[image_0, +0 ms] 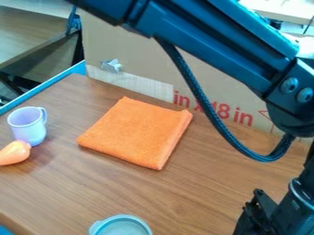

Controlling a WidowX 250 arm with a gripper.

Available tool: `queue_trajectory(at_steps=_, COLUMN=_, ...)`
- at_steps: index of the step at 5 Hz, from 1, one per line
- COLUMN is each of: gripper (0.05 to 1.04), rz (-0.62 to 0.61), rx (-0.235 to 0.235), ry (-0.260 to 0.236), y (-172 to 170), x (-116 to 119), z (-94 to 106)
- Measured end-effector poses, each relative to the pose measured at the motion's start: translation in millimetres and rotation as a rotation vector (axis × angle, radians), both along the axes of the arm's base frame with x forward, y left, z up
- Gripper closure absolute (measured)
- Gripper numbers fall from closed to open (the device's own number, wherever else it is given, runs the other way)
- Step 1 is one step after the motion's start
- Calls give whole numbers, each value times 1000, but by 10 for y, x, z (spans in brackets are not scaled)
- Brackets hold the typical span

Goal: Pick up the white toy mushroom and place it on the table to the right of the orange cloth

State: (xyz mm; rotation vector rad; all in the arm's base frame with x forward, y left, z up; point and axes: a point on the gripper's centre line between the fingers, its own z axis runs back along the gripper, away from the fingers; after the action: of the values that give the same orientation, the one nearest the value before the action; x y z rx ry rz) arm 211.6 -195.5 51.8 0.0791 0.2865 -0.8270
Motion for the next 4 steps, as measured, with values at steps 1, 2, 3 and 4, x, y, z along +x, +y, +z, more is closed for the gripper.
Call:
queue_trajectory(at_steps=1, gripper=120, rz=-21, rx=9, ry=26, y=2, x=-19, z=-80)
queue_trajectory(at_steps=2, gripper=399, rz=-35, rx=-2, ry=23, y=-18, x=6, z=-64)
queue_trajectory(at_steps=3, gripper=705, rz=-38, rx=-12, ry=30, y=-33, x=-2, z=-69)
queue_trajectory(at_steps=4, gripper=840, rz=-40, rx=-17, ry=38, y=-32, x=-8, z=-62)
